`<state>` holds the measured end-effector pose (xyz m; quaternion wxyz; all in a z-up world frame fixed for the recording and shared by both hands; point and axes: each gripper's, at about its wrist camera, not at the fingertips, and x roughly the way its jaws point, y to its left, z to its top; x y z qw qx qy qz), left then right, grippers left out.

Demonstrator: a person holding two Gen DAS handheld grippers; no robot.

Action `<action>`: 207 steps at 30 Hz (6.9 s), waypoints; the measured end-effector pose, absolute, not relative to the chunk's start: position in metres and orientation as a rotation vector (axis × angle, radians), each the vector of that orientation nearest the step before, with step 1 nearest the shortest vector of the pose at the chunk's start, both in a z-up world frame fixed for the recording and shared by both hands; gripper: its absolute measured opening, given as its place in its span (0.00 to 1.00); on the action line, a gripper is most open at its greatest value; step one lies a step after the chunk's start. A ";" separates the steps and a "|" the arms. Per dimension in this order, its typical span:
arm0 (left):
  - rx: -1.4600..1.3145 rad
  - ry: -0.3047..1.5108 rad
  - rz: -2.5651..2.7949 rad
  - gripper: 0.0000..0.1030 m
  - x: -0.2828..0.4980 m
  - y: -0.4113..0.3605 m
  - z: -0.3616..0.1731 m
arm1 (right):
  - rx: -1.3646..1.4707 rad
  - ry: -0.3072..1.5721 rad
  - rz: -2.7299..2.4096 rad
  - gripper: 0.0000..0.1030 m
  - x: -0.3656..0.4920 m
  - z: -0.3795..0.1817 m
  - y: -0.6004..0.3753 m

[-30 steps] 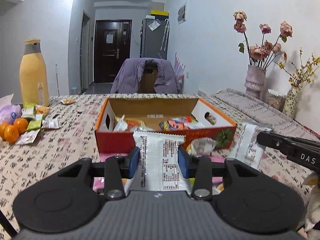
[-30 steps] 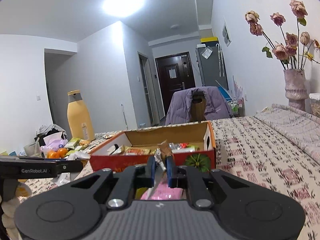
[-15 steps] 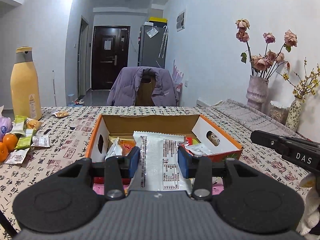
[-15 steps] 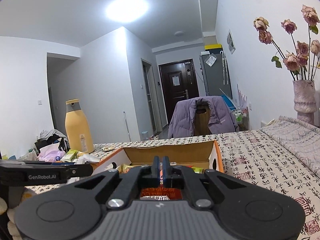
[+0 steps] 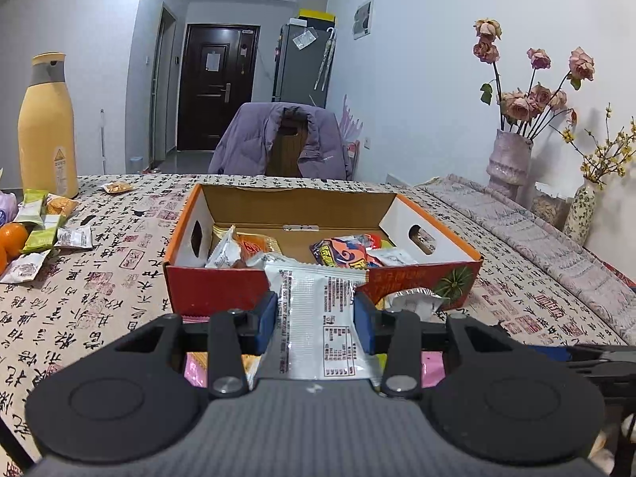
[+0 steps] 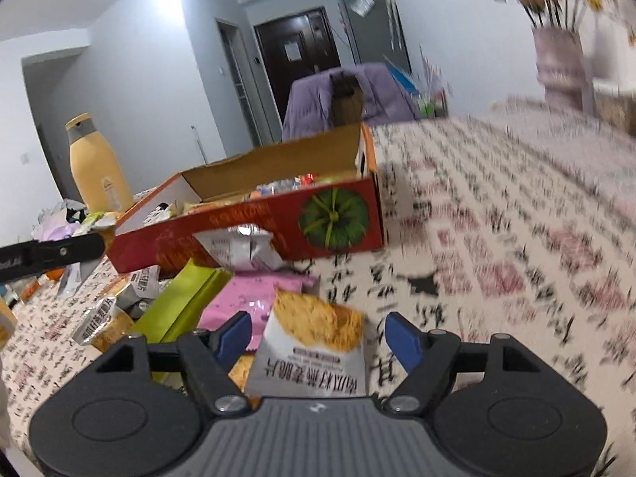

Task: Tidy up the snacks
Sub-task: 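Open the right tool over the box and return it to the pile while the left tool holds its packet, then grasp the white cookie packet with the right tool while the left tool holds its packet over the box, then carry the cookie packet over the box and open both tools to drop both packets, then move both tools back down to the snack pile, then grasp the pumpkin-seed oat crisp packet with the right tool, then grasp a white cookie packet with the left tool while the right tool holds its packet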

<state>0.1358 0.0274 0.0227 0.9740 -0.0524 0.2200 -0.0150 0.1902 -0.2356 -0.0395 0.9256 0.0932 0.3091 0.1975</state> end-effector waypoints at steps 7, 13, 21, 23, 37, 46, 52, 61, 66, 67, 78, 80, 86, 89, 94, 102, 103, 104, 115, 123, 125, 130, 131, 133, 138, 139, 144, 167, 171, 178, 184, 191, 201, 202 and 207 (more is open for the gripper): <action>-0.109 0.451 -0.021 0.40 0.132 0.030 0.021 | 0.252 0.645 0.439 0.43 0.187 -0.046 -0.241; -0.107 0.443 -0.023 0.40 0.133 0.030 0.023 | 0.250 0.580 0.443 0.39 0.181 -0.033 -0.244; -0.081 0.398 -0.021 0.40 0.149 0.027 0.039 | 0.201 0.447 0.453 0.39 0.193 0.005 -0.236; -0.077 0.388 -0.019 0.40 0.156 0.026 0.044 | 0.187 0.423 0.460 0.39 0.200 0.014 -0.230; -0.106 0.379 0.017 0.40 0.232 0.036 0.057 | 0.097 0.374 0.444 0.39 0.285 0.041 -0.177; -0.142 0.381 0.065 0.40 0.266 0.047 0.036 | 0.088 0.379 0.401 0.39 0.322 0.013 -0.164; -0.137 0.415 0.055 0.42 0.273 0.051 0.023 | 0.059 0.419 0.423 0.41 0.323 0.002 -0.159; -0.153 0.342 0.094 1.00 0.262 0.054 0.024 | 0.067 0.409 0.402 1.00 0.316 0.001 -0.165; -0.156 0.340 0.091 1.00 0.262 0.054 0.023 | 0.065 0.399 0.391 1.00 0.314 0.001 -0.166; -0.157 0.338 0.093 1.00 0.262 0.054 0.023 | 0.067 0.399 0.390 1.00 0.315 0.001 -0.167; -0.162 0.301 0.110 1.00 0.258 0.050 0.033 | 0.046 0.367 0.355 1.00 0.316 0.000 -0.165; -0.168 0.298 0.115 1.00 0.255 0.050 0.038 | 0.045 0.364 0.351 1.00 0.316 0.003 -0.165; -0.167 0.298 0.138 1.00 0.240 0.051 0.047 | 0.057 0.338 0.350 1.00 0.300 0.022 -0.170; -0.162 0.299 0.143 1.00 0.230 0.051 0.049 | 0.056 0.333 0.348 1.00 0.290 0.027 -0.172; -0.160 0.293 0.139 1.00 0.209 0.051 0.052 | 0.047 0.339 0.348 1.00 0.271 0.031 -0.175; -0.151 0.307 0.129 1.00 0.175 0.050 0.047 | 0.010 0.345 0.347 1.00 0.236 0.029 -0.176; -0.148 0.311 0.127 1.00 0.170 0.050 0.046 | 0.008 0.350 0.346 1.00 0.232 0.028 -0.177; -0.146 0.314 0.126 1.00 0.166 0.050 0.045 | 0.007 0.354 0.345 1.00 0.228 0.027 -0.178; -0.135 0.387 0.089 1.00 0.126 0.047 0.021 | -0.032 0.446 0.359 1.00 0.191 0.001 -0.183; -0.161 0.454 0.067 1.00 0.106 0.051 -0.008 | -0.036 0.523 0.388 1.00 0.168 -0.022 -0.186; -0.161 0.460 0.054 1.00 0.101 0.051 -0.012 | -0.035 0.541 0.396 1.00 0.163 -0.028 -0.187; -0.149 0.468 0.037 1.00 0.090 0.052 -0.016 | -0.037 0.574 0.408 1.00 0.154 -0.040 -0.185; -0.149 0.470 0.036 1.00 0.089 0.053 -0.017 | -0.042 0.577 0.408 1.00 0.153 -0.042 -0.184; -0.155 0.473 0.036 1.00 0.087 0.054 -0.018 | -0.054 0.584 0.410 1.00 0.154 -0.044 -0.180; -0.164 0.469 0.037 1.00 0.085 0.057 -0.017 | -0.093 0.588 0.421 0.95 0.158 -0.044 -0.169; -0.164 0.467 0.037 1.00 0.084 0.058 -0.017 | -0.101 0.589 0.424 0.91 0.159 -0.044 -0.167; -0.170 0.466 0.035 1.00 0.084 0.060 -0.016 | -0.096 0.621 0.451 0.74 0.166 -0.047 -0.163; -0.186 0.450 0.057 1.00 0.076 0.065 -0.013 | -0.099 0.517 0.543 0.43 0.118 -0.033 -0.169; -0.184 0.456 0.058 1.00 0.077 0.064 -0.014 | -0.091 0.455 0.534 0.43 0.110 -0.021 -0.173; -0.168 0.479 0.057 1.00 0.084 0.059 -0.016 | -0.047 0.428 0.467 0.43 0.117 -0.014 -0.190; -0.153 0.516 0.049 1.00 0.099 0.053 -0.019 | -0.019 0.441 0.411 0.43 0.127 -0.019 -0.202; -0.136 0.561 0.043 0.92 0.120 0.044 -0.022 | 0.001 0.448 0.382 0.43 0.133 -0.024 -0.209; -0.179 0.641 0.045 0.68 0.136 0.040 -0.037 | 0.020 0.468 0.372 0.43 0.140 -0.031 -0.214; -0.175 0.639 0.045 0.67 0.136 0.039 -0.037 | 0.021 0.469 0.373 0.43 0.140 -0.031 -0.214; -0.174 0.632 0.025 0.56 0.134 0.036 -0.038 | 0.025 0.475 0.376 0.44 0.141 -0.033 -0.213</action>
